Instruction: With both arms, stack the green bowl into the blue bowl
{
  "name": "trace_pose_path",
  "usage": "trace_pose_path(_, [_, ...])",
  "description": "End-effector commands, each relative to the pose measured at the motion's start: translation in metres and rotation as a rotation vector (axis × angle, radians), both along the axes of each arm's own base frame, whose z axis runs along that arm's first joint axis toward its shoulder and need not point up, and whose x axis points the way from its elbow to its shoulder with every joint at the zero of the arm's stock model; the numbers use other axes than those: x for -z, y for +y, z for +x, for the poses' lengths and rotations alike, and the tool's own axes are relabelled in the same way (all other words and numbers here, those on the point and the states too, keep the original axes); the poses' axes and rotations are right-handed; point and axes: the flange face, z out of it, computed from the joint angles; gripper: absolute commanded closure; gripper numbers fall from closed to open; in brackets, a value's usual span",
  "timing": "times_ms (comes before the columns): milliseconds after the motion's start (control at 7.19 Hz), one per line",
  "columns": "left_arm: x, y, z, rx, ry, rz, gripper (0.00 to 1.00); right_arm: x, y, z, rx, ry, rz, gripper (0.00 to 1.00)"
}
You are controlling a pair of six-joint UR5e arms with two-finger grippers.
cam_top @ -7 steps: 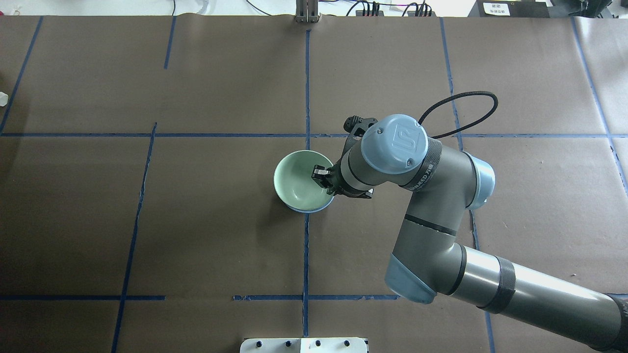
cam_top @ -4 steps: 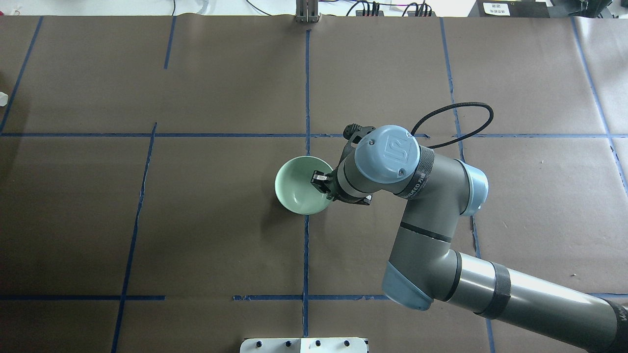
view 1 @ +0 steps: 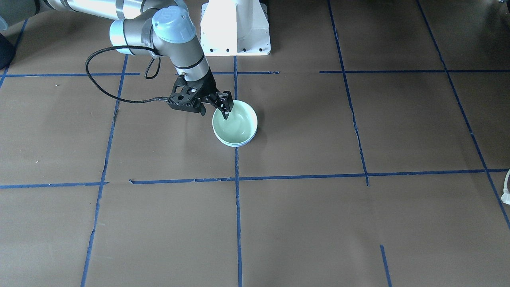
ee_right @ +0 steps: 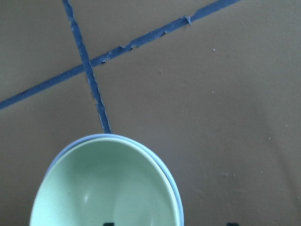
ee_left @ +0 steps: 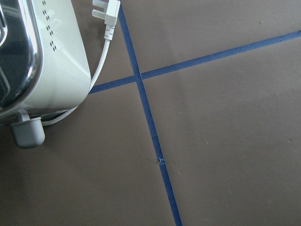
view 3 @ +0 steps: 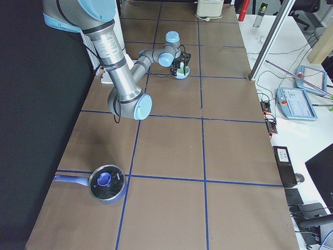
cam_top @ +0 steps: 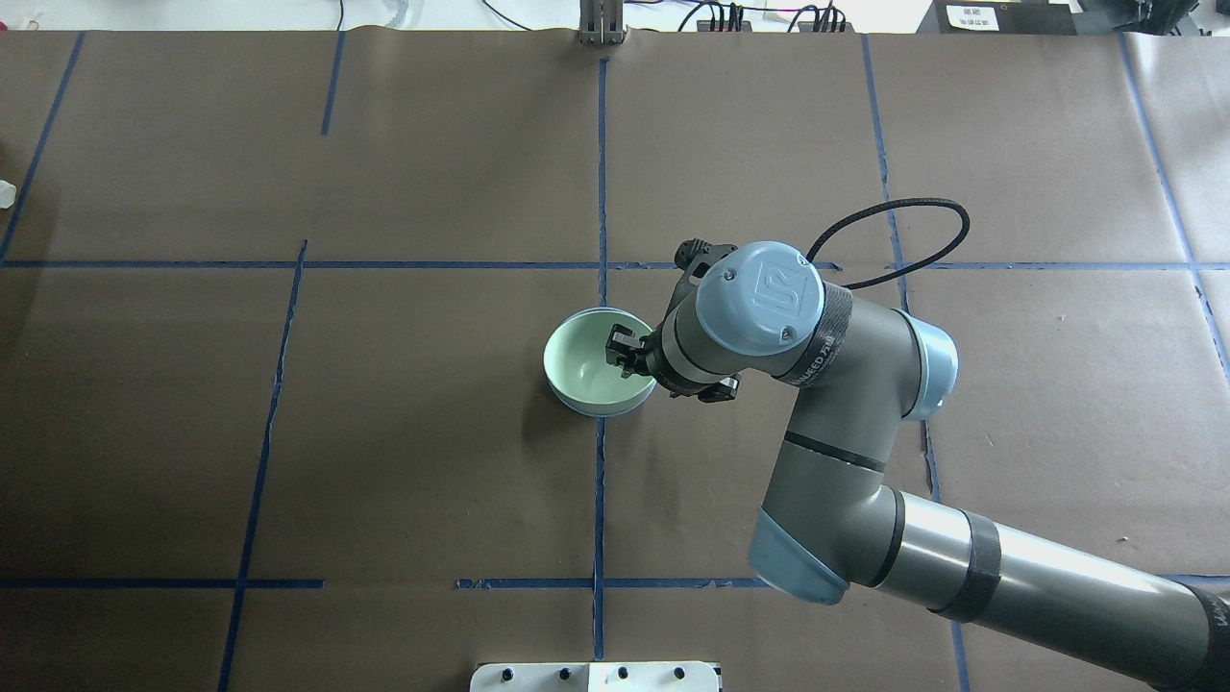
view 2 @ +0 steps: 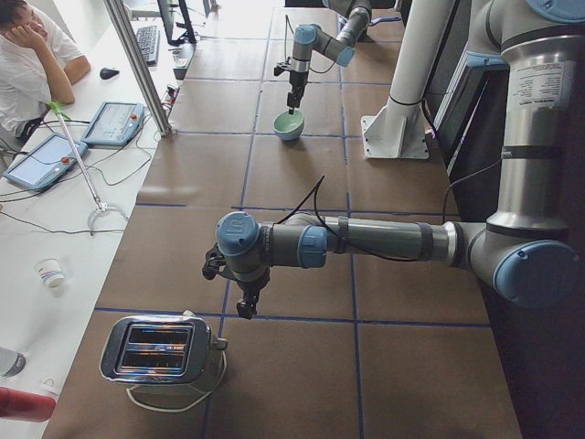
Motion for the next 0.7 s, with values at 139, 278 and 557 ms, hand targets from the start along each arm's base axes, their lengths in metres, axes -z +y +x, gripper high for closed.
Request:
trace_pose_path(139, [-0.001,-0.001,0.0,0.017,-0.007,-0.019,0.0,-0.014,-0.079,0.096,0.128,0.098,0.027,0.0])
trace_pose_path(278, [-0.002,0.001,-0.001,0.045,-0.009,-0.053,0.0,-0.038,-0.112,0.143,0.191,0.148,0.075,0.0])
trace_pose_path(557, [-0.001,0.0,-0.001,0.05,-0.011,-0.063,0.0,-0.136,-0.15,0.264,0.35,0.217,0.21,0.0])
